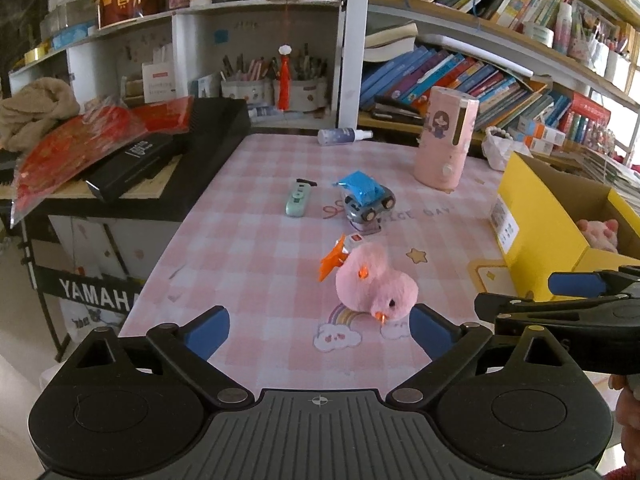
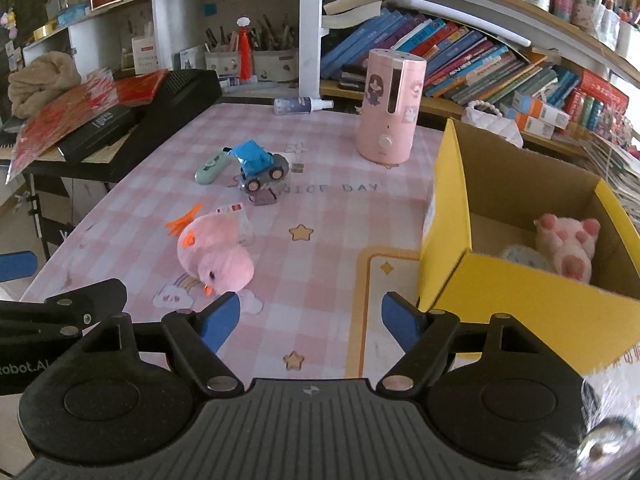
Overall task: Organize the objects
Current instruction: 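Move the left tool down toward the pink chick plush with orange crest, then grasp the pink chick with the left tool while the right tool grasps the small white card box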
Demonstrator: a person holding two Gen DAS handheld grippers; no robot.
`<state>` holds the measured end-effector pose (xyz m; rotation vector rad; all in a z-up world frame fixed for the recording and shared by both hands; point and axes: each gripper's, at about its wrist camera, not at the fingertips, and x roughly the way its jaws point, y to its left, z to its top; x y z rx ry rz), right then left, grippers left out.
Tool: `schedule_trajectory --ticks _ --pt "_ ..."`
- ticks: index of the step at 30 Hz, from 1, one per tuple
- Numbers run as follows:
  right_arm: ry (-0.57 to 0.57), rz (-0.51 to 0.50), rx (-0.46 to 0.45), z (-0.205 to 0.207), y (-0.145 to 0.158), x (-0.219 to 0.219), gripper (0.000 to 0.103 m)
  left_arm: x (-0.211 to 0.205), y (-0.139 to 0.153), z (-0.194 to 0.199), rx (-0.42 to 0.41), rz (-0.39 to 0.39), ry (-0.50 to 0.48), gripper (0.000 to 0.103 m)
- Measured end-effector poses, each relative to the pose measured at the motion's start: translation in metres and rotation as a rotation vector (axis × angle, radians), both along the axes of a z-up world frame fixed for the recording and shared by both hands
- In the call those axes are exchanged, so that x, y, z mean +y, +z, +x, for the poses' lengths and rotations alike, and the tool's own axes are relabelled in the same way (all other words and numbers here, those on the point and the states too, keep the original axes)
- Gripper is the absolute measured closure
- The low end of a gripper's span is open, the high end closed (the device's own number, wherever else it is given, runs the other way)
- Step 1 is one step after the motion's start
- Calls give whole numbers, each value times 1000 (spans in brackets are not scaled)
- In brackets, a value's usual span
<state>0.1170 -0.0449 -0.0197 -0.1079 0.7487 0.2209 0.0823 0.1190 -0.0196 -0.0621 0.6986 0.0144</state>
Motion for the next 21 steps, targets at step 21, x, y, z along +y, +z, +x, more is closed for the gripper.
schedule_trajectory --ticks 21 --pt "105 11 5 60 -4 8 30 -4 -11 45 55 11 48 29"
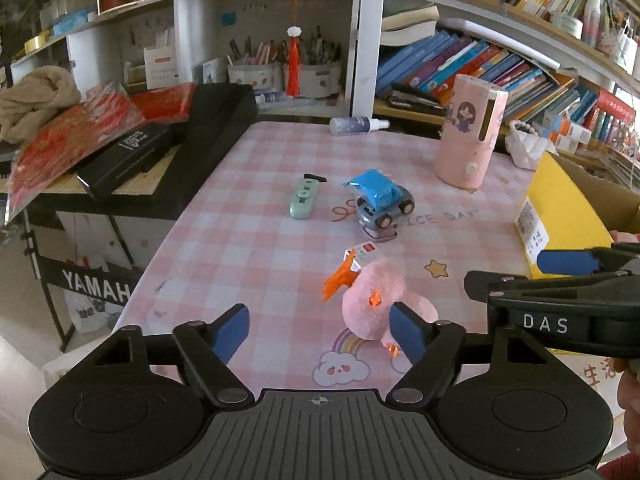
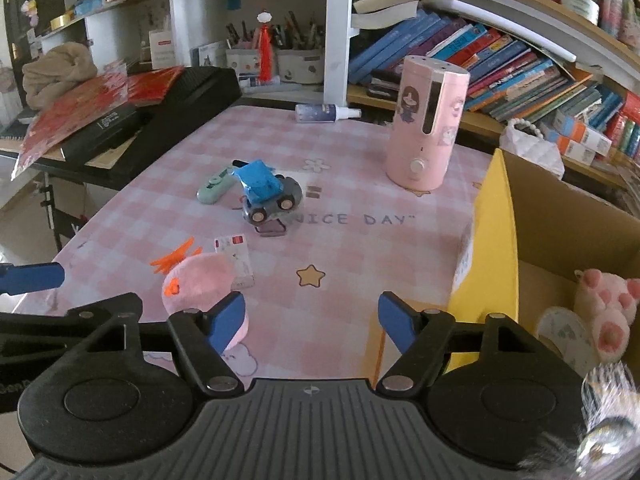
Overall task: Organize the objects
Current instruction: 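Grasp the pink chick with the left tool while the right tool grasps the small white card box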
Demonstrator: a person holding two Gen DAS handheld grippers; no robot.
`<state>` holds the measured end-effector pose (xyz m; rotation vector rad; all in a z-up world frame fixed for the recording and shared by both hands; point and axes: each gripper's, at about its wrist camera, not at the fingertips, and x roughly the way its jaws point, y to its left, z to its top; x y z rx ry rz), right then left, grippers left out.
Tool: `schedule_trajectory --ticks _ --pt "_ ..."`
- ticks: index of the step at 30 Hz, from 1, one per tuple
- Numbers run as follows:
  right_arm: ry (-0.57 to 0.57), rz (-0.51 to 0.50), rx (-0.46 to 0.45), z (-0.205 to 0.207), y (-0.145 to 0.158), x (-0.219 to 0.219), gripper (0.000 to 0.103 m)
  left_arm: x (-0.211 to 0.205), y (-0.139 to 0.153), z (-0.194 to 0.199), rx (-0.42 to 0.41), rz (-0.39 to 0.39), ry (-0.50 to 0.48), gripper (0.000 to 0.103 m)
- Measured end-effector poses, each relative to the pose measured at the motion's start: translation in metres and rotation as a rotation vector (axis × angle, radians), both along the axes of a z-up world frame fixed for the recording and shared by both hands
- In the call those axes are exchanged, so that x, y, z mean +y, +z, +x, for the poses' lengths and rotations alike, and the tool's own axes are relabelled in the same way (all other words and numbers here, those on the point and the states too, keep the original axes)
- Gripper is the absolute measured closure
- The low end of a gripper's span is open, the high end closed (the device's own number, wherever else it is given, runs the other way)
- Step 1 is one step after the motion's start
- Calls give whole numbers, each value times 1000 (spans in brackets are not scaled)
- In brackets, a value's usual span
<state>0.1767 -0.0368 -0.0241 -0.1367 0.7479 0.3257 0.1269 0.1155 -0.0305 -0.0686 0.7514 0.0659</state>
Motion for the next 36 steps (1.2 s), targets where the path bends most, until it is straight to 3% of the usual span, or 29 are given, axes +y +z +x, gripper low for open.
schedule_trajectory --ticks 5,11,19,24,25,26,32,36 --pt "31 -4 5 9 -2 7 33 -1 -3 9 24 -3 -1 34" --pt "7 27 -22 22 3 3 36 -13 -9 22 42 -21 -83 33" --pt "-4 37 -64 37 11 -2 36 -18 -31 61 111 -112 -94 28" --pt "-17 32 -61 42 10 -7 36 -31 -42 75 141 -123 -148 29" --pt "-20 31 -58 43 10 -8 36 -32 -43 76 148 -125 -156 34" --pt "-24 31 -53 44 9 -9 36 -33 -45 78 157 -131 -167 45" --pt "-36 35 -40 47 6 -8 36 -26 -37 67 147 -146 -183 55" --pt "-31 52 -21 52 2 -1 36 0 -26 51 113 -167 -104 59"
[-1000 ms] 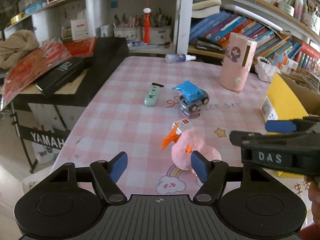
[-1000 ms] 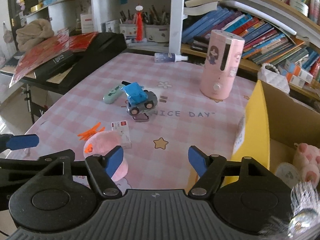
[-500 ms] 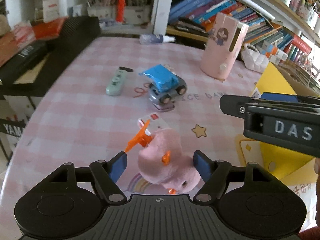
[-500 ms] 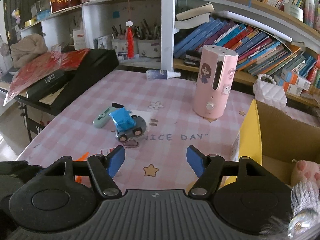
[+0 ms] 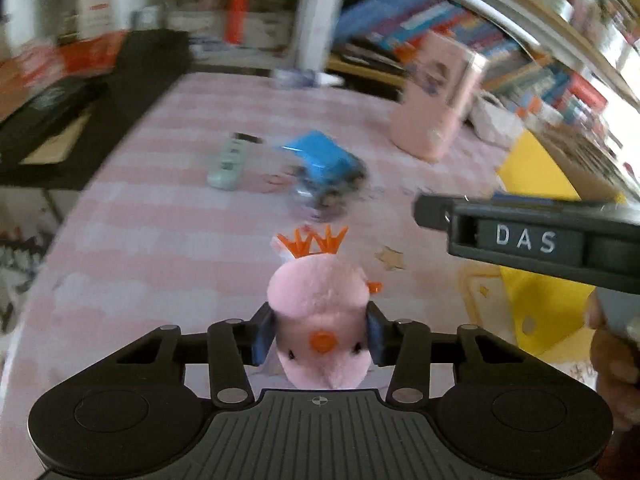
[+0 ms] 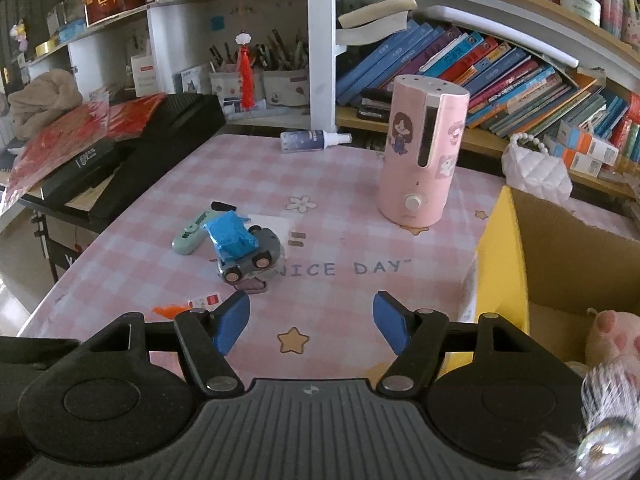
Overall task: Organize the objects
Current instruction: 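Grasp the pink chick with the left tool while the right tool grasps the small white card box, then lift the chick with the left tool while the right tool lifts the white card box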
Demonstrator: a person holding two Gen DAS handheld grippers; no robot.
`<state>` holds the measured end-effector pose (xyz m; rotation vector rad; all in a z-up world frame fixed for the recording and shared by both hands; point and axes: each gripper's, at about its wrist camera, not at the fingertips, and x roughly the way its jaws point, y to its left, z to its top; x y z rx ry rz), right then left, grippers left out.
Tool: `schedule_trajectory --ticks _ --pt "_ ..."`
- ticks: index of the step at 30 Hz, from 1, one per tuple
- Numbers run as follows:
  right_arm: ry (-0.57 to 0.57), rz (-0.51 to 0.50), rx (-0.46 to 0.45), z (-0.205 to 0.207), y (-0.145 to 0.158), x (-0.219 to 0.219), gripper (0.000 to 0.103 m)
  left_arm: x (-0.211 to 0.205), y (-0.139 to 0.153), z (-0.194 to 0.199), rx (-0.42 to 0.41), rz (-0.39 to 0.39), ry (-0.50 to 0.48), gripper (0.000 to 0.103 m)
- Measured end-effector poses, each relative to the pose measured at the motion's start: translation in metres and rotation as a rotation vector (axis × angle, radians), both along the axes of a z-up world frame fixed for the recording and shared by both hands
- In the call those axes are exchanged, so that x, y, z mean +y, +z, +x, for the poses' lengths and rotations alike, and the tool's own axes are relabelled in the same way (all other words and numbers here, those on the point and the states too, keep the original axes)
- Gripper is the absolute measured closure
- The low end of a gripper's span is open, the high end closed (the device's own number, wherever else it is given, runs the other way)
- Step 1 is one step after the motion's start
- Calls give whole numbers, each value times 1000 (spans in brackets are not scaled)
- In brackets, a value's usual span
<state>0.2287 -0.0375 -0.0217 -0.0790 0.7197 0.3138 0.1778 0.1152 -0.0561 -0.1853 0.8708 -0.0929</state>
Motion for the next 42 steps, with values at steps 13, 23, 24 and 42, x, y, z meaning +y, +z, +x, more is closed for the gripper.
schedule_trajectory --ticks 13,23,24,42 --pt "219 -81 149 26 -51 70 36 57 0 -25 57 26 221 59" --pt "280 -98 139 26 -61 79 75 59 5 -25 39 24 219 59" --pt "273 -92 147 27 -61 77 75 58 7 -25 33 22 213 59" --pt "128 -9 63 -18 3 13 75 33 42 -36 -107 -34 80 59"
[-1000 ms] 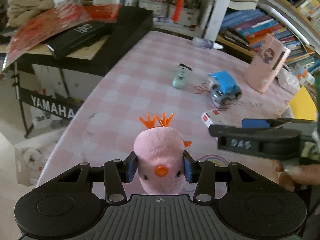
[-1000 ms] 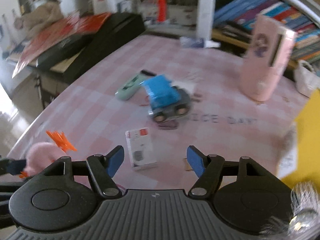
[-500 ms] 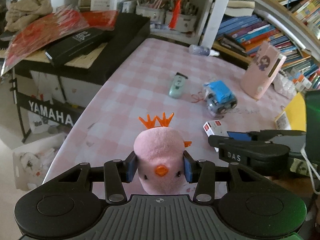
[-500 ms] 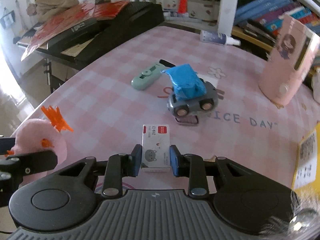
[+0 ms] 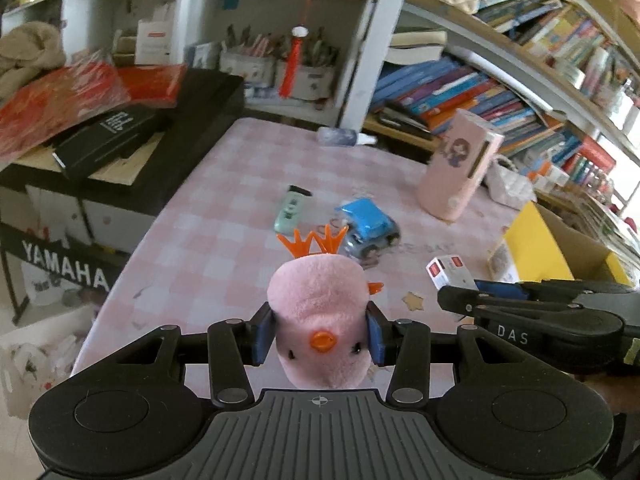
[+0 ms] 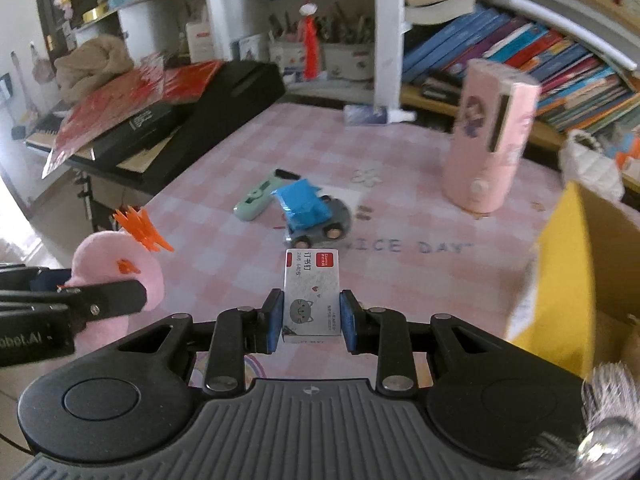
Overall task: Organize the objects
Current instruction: 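Lift the chick with the left tool while the right tool lifts the white card box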
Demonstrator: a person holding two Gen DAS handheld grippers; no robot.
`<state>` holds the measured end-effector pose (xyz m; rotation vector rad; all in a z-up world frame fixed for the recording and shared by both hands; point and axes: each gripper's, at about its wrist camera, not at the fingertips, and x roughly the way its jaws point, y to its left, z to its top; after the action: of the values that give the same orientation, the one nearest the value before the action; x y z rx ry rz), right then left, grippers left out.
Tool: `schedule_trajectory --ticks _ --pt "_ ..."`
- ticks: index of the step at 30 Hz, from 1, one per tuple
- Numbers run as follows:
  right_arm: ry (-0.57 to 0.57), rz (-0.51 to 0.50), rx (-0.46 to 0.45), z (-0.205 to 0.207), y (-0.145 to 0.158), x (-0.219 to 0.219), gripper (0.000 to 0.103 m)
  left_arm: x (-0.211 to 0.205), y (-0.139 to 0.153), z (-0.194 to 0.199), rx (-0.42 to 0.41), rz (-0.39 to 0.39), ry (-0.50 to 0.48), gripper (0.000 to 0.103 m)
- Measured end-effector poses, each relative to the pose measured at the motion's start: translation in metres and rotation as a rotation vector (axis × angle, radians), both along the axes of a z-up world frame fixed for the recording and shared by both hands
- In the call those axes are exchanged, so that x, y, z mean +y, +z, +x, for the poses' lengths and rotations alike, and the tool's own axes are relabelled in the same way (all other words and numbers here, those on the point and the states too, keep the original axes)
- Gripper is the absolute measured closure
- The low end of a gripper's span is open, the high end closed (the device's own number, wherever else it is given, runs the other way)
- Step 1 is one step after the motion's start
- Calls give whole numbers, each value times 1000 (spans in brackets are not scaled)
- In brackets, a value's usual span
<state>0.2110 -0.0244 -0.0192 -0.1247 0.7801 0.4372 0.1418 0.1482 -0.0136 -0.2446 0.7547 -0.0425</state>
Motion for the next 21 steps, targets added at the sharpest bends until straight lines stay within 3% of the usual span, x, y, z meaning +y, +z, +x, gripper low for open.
schedule_trajectory --ticks 12,21 --pt "-117 -14 -7 -47 -1 -27 75 -23 6 -26 -35 -2 -116 59" --pt "-174 26 -31 -83 12 -35 75 -25 15 -58 -59 -1 -143 59"
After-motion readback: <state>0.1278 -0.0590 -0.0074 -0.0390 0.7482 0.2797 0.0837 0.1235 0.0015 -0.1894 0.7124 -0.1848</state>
